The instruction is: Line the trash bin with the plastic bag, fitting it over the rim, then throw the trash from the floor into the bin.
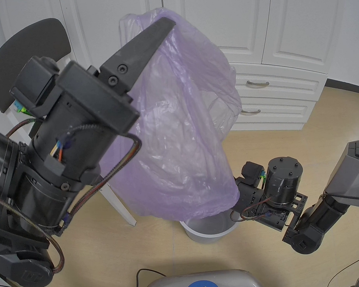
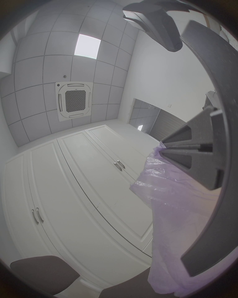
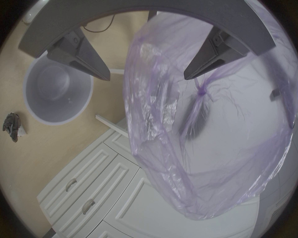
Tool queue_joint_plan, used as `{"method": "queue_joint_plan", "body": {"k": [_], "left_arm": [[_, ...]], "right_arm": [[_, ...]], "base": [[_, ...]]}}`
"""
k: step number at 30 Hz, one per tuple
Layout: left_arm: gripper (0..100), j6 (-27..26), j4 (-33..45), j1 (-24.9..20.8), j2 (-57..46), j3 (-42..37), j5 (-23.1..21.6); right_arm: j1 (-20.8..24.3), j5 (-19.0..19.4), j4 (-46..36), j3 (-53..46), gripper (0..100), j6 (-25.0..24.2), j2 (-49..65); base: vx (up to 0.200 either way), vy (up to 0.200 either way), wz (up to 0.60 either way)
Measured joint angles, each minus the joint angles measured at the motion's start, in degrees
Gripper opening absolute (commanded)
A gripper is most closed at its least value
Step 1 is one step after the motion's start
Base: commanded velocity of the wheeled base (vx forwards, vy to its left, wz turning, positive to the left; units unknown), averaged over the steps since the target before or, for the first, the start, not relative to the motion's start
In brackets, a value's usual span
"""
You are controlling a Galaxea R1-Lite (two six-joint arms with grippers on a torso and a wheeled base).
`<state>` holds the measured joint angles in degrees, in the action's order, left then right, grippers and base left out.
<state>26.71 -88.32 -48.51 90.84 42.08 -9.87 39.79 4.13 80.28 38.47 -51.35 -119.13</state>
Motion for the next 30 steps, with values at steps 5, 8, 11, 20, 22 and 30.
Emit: {"method": "queue_joint_plan", "body": {"k": [5,8,11,20,22,30], "left_arm": [[0,1.0,0.0,-0.9,-0.2,0.0,0.0],[0,1.7,0.0,-1.5,-0.2,0.0,0.0],[0,1.8,0.0,-1.9,-0.2,0.0,0.0],[0,1.8,0.0,-2.0,-0.1,0.1,0.0],[0,1.8,0.0,-2.0,0.0,0.1,0.0],[0,1.8,0.0,-1.9,0.3,0.1,0.0]], "right_arm": [[-1.1,0.1,4.1,-0.3,100,-1.9,-1.7],[-1.4,0.2,5.7,-0.5,100,-2.5,-2.9],[-1.5,0.5,7.4,-1.1,100,-2.5,-3.9],[-1.6,0.5,8.1,-1.7,100,-2.4,-5.3],[-1.6,0.3,8.2,-1.8,100,-2.1,-5.4],[-1.3,-0.1,8.3,-2.1,0,-1.4,-5.2]], "base": [[0.000,0.000,0.00],[0.000,0.000,0.00],[0.000,0.000,0.00],[0.000,0.000,0.00],[0.000,0.000,0.00],[0.000,0.000,0.00]]}}
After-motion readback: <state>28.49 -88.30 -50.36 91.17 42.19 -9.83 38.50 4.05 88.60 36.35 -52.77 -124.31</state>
